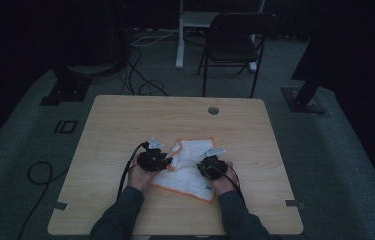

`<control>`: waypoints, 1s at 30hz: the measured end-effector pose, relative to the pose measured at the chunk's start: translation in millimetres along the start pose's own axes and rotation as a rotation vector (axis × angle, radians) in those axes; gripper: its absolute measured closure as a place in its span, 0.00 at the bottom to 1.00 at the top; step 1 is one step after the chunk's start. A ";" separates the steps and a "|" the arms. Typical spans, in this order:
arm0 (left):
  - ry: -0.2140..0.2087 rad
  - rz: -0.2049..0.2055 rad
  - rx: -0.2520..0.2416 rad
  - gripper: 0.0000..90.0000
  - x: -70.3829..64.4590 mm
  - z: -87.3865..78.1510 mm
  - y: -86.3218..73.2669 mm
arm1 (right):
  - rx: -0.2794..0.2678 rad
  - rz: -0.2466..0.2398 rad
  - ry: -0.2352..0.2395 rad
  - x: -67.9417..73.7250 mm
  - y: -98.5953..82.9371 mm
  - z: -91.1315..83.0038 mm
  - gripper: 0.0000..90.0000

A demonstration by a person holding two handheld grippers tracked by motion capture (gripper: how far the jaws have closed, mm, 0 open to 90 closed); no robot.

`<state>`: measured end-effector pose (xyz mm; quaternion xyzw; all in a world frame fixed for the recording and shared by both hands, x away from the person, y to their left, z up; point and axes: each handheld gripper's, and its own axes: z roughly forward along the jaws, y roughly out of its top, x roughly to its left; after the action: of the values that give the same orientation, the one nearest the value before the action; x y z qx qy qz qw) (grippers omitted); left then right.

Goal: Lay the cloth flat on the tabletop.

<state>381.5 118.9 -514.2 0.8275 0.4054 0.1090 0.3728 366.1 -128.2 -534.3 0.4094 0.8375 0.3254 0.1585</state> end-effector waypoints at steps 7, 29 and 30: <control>0.030 0.016 -0.039 0.99 6.5 -9.3 3.0 | 0.001 0.000 0.000 0.2 0.1 0.0 0.89; 0.258 -0.196 -0.059 0.82 77.4 -25.8 -8.0 | 0.003 -0.004 0.004 -0.5 0.2 -1.8 0.82; 0.250 -0.188 -0.062 0.81 74.7 -27.3 -7.4 | -0.003 -0.002 0.003 -0.7 -0.1 -2.9 0.82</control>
<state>412.3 192.4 -509.5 0.7540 0.5206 0.1882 0.3535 364.9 -130.0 -532.2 0.4078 0.8377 0.3270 0.1580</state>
